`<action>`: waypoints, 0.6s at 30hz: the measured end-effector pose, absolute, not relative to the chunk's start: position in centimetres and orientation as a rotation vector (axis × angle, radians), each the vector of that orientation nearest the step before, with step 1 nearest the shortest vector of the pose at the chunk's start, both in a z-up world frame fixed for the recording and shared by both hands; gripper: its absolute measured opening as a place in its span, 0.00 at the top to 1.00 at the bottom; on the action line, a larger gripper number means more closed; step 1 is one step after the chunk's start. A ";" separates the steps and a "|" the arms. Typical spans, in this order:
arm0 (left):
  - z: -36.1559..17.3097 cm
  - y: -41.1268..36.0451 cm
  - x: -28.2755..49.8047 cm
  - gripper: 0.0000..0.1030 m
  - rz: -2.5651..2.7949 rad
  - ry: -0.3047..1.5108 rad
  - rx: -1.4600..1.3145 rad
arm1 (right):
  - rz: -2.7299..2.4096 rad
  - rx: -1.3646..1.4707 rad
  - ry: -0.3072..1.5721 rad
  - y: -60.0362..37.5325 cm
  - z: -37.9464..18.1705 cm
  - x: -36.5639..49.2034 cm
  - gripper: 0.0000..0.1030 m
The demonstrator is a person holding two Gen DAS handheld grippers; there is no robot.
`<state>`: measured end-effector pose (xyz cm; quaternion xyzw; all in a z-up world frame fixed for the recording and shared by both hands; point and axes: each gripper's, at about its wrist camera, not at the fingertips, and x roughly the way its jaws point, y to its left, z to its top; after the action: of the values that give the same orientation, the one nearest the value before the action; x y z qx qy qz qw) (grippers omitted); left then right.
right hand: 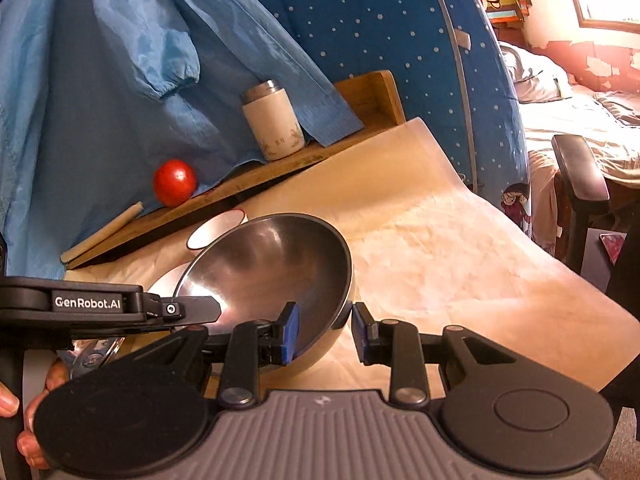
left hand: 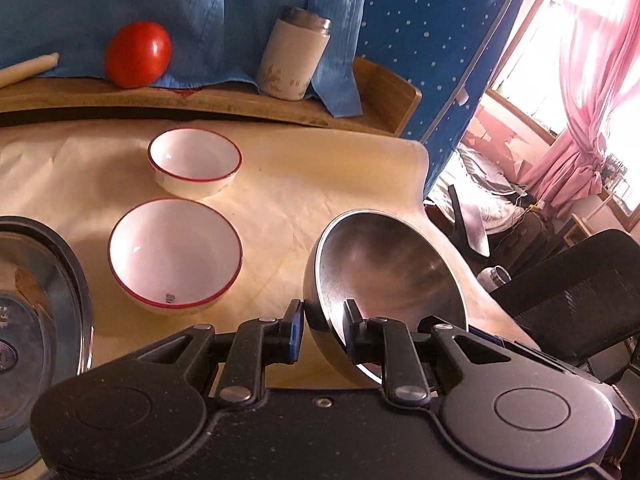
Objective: Organize plates and bowls
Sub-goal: 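Carry the steel bowl with both grippers beside the plate stack, open both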
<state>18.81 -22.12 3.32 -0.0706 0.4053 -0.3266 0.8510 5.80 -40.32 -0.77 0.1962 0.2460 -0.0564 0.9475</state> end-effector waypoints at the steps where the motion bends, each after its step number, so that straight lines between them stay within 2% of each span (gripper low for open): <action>1: 3.2 -22.2 18.9 0.79 -0.684 0.857 -0.147 | -0.112 0.402 0.502 -40.3 -0.8 5.9 0.68; 12: 2.4 -21.6 19.2 0.78 -0.651 0.879 -0.168 | -0.088 0.407 0.511 -40.0 -1.3 6.6 0.66; 18: 2.2 -21.4 19.3 0.73 -0.642 0.879 -0.176 | -0.086 0.395 0.506 -39.6 -1.1 6.5 0.60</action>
<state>19.27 -21.39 2.24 -0.0838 0.4176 -0.3052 0.8517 6.52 -39.57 -1.14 0.1943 0.2487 -0.0424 0.9480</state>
